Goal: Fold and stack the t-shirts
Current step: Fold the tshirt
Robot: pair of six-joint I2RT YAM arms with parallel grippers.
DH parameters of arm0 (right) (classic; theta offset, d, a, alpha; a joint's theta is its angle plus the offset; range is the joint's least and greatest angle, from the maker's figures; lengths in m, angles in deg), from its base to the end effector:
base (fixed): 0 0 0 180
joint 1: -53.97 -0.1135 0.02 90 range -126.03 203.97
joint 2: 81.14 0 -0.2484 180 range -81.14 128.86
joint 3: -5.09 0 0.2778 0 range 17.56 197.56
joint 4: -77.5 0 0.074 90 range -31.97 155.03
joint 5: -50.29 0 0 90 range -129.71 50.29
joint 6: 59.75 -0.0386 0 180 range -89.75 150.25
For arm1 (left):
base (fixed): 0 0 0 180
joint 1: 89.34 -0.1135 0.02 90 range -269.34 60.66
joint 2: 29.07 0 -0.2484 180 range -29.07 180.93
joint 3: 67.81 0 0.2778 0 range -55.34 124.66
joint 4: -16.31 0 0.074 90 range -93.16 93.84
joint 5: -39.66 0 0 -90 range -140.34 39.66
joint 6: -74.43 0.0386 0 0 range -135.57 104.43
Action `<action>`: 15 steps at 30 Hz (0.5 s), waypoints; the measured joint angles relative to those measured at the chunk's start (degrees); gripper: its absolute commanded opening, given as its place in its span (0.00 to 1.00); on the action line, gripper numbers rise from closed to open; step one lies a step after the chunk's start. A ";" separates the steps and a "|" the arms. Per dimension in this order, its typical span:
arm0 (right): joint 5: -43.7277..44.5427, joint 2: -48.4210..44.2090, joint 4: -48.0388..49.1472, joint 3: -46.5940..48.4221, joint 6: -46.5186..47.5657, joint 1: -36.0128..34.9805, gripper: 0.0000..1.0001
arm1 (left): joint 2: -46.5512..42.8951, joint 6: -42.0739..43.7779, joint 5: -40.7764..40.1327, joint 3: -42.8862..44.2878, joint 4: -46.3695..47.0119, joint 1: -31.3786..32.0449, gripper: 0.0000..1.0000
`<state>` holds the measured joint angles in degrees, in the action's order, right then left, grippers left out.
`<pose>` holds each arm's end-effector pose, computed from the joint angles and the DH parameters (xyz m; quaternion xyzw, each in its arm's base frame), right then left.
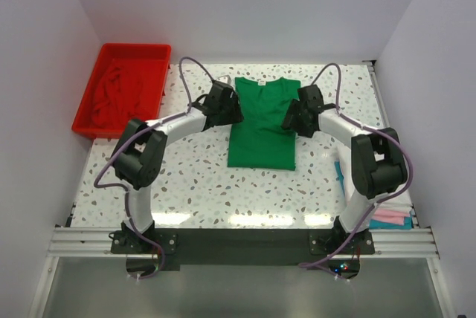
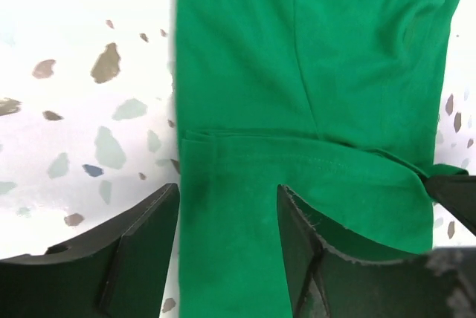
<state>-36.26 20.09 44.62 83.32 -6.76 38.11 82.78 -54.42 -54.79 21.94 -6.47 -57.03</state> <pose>0.3731 0.1036 0.1554 0.1840 0.9377 0.1048 0.2754 0.3815 -0.2377 0.1602 -0.0675 0.9204 -0.1939 0.3327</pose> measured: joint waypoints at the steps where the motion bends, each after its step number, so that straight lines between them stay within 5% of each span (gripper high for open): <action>1: 0.02 -0.13 -0.07 0.00 0.22 0.24 0.70 | -0.17 0.42 0.31 -0.13 0.68 -0.57 0.61; 4: 0.04 -1.07 -0.42 -0.02 0.37 0.50 0.67 | -2.56 1.05 0.33 -2.60 1.66 -1.68 0.57; 10: 2.49 -8.11 -0.68 -2.43 0.33 -3.02 0.49 | -8.98 1.20 -0.72 -6.64 1.38 -0.48 0.29; 15: 3.85 -9.22 -0.39 -2.78 0.00 -8.33 0.47 | -8.72 1.68 -0.66 -6.86 1.79 2.84 0.18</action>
<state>-32.42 10.87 44.23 80.54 -6.76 29.78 74.06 -52.74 -55.45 15.08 -4.68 -54.18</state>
